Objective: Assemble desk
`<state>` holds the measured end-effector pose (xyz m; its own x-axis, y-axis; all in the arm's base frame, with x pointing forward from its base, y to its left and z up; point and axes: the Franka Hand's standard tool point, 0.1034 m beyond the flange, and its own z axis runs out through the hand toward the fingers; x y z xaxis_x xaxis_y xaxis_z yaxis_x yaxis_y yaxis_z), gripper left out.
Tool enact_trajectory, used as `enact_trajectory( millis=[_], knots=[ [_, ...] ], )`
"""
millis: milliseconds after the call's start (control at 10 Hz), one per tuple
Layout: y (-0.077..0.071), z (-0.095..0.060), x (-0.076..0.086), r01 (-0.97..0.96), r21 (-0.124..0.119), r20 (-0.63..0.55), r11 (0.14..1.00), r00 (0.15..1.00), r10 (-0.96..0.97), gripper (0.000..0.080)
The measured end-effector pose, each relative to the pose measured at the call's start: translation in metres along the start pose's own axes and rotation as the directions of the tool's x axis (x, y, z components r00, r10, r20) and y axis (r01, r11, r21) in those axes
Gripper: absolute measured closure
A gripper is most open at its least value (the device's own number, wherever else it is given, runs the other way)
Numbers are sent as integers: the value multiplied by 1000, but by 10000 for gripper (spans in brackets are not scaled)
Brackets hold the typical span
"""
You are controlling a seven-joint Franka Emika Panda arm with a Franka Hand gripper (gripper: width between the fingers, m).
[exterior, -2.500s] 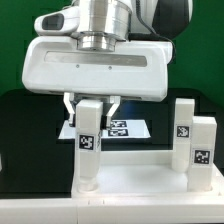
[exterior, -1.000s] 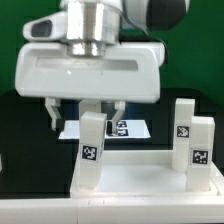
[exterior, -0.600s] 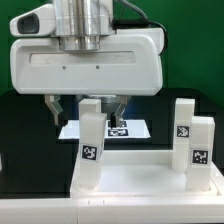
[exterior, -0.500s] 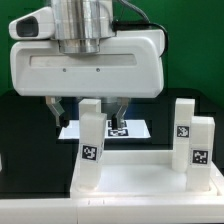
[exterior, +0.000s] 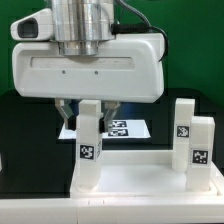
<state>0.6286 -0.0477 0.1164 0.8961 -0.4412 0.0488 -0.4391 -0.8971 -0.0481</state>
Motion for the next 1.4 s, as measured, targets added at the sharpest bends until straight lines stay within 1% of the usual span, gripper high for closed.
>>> enact_trajectory(
  millis=[100, 200, 300, 400, 500, 600, 700, 800, 900, 1100, 1200, 1300, 1400],
  knots=[
    [0, 0, 0, -65, 0, 0, 998, 998, 65, 514],
    [0, 0, 0, -123, 1, 0, 992, 992, 123, 514],
    [0, 1, 1, -225, 3, -2, 974, 974, 225, 514],
    [1, 1, 2, -314, 9, -2, 949, 949, 314, 514],
    [1, 1, 2, -431, 12, 0, 902, 902, 431, 514],
    [1, 1, 2, -555, 13, 3, 832, 832, 555, 514],
    [2, 2, 3, -693, 32, 15, 720, 721, 693, 514],
    [2, 2, 3, -822, 46, 32, 568, 569, 822, 514],
    [1, 2, 2, -862, 45, 40, 504, 506, 862, 514],
    [2, 2, 3, -879, 44, 43, 475, 476, 878, 514],
    [2, 2, 3, -838, 50, 35, 543, 545, 838, 514],
    [2, 2, 3, -757, 63, 20, 650, 652, 758, 355],
    [2, 3, 3, -660, 65, 11, 749, 751, 661, 229]
  ],
)
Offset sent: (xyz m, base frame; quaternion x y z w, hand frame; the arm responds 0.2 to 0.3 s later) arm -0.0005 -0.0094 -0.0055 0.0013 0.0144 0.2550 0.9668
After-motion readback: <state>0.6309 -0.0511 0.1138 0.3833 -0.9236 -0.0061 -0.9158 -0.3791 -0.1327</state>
